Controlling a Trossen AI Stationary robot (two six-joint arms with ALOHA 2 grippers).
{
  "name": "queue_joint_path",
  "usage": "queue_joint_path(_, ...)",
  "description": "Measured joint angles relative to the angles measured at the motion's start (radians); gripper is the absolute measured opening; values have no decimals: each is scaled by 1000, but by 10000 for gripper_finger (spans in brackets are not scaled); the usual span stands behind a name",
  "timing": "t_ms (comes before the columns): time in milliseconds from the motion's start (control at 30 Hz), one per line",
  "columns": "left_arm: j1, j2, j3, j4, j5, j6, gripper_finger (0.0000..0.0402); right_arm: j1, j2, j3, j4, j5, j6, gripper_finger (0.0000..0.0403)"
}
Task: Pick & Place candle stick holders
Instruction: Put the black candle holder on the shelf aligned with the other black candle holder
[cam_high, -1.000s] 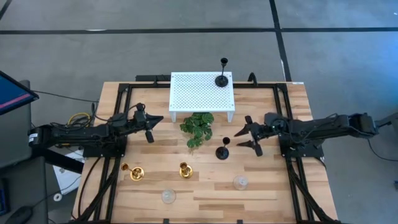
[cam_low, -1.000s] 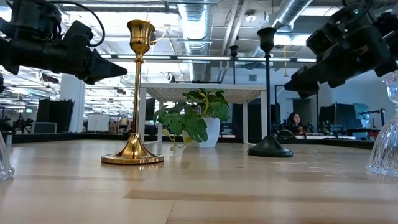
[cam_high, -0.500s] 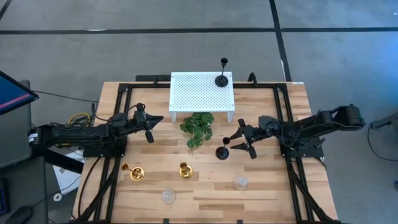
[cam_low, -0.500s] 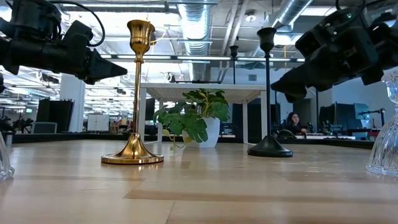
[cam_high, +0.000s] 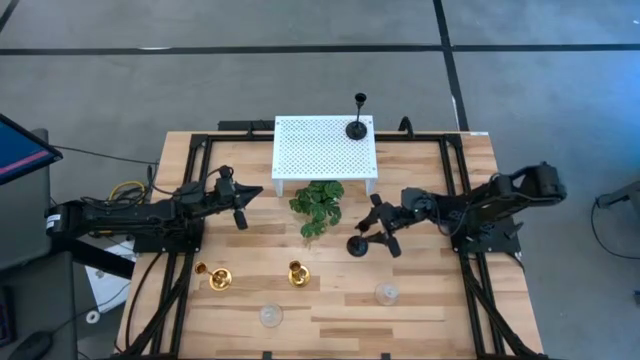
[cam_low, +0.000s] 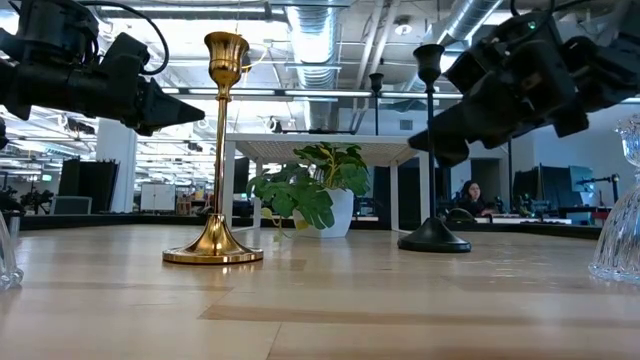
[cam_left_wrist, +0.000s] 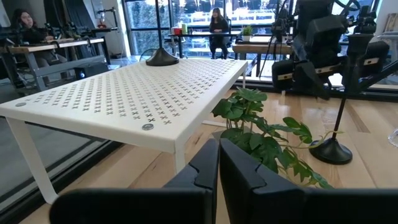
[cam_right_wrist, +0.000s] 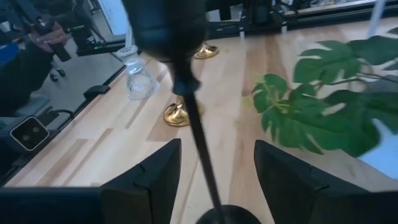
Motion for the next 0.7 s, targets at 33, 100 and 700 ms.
queue_joint_path(33, 0, 0, 0, 0, 0, 0, 14, 6, 9, 6, 0, 0, 0, 192)
queue_joint_path(100, 0, 0, 0, 0, 0, 0, 14, 18, 23, 16, 0, 0, 0, 186)
queue_joint_path(700, 0, 0, 0, 0, 0, 0, 14, 24, -19, 22, -13, 3, 55, 16)
